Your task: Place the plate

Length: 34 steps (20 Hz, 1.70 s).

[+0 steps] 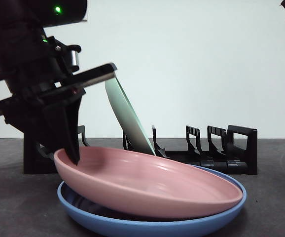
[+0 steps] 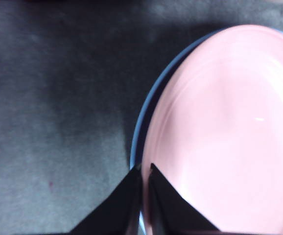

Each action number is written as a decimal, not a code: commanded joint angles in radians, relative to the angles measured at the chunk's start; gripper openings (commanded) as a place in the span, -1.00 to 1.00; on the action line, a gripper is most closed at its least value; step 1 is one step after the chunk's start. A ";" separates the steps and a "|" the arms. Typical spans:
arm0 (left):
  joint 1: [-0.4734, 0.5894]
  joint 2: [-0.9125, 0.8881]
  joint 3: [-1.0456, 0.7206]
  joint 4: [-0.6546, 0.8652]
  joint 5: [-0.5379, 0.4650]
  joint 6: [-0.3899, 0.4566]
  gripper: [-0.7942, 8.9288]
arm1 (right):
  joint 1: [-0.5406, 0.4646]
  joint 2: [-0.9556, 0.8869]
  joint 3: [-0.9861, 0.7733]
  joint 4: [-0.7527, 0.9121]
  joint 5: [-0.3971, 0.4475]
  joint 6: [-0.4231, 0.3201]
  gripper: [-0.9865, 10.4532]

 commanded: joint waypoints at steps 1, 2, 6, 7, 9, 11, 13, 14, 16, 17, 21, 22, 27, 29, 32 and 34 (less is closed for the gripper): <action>-0.017 0.024 0.008 0.019 0.000 -0.006 -0.82 | 0.010 0.005 0.019 0.010 0.004 -0.011 -0.41; -0.017 0.025 0.008 0.019 -0.003 -0.006 -0.82 | 0.010 0.005 0.019 0.010 0.004 -0.011 -0.41; -0.017 0.025 0.008 0.002 -0.048 -0.005 -0.38 | 0.010 0.005 0.019 0.010 0.004 -0.011 -0.41; -0.017 0.025 0.008 -0.006 -0.048 -0.003 -0.26 | 0.010 0.005 0.019 0.010 0.004 -0.011 -0.41; -0.013 0.014 0.011 -0.028 -0.049 0.006 -0.11 | 0.010 0.005 0.019 0.010 0.004 -0.011 -0.41; 0.000 -0.029 0.021 -0.058 -0.058 0.061 -0.11 | 0.010 0.005 0.019 0.010 0.004 -0.011 -0.41; 0.023 -0.103 0.049 -0.105 -0.092 0.134 -0.11 | 0.010 0.005 0.019 0.010 0.003 -0.011 -0.41; 0.041 -0.149 0.065 -0.129 -0.100 0.177 -0.11 | 0.010 0.005 0.019 0.010 0.004 -0.007 -0.41; 0.091 -0.256 0.091 -0.171 -0.101 0.252 -0.12 | 0.010 0.006 0.019 0.010 0.003 -0.006 -0.41; 0.119 -0.314 0.097 -0.185 -0.101 0.287 -0.12 | 0.010 0.006 0.019 0.010 0.003 -0.004 -0.41; 0.264 -0.536 0.097 -0.257 -0.103 0.426 -0.12 | 0.010 0.006 0.019 0.010 0.003 -0.004 -0.41; 0.301 -0.581 0.097 -0.283 -0.103 0.454 -0.12 | 0.010 0.007 0.019 0.010 0.001 -0.004 -0.41; 0.449 -0.731 0.097 -0.387 -0.104 0.500 -0.12 | 0.005 0.051 0.019 0.035 -0.052 0.004 -0.41; 0.470 -0.760 0.097 -0.404 -0.104 0.499 -0.12 | -0.019 0.121 0.024 0.109 -0.149 0.003 -0.41; 0.473 -0.775 0.097 -0.407 -0.104 0.494 -0.12 | -0.090 0.305 0.103 0.187 -0.325 0.001 -0.41; 0.473 -0.774 0.097 -0.409 -0.104 0.489 -0.13 | -0.137 0.451 0.211 0.184 -0.405 -0.029 -0.41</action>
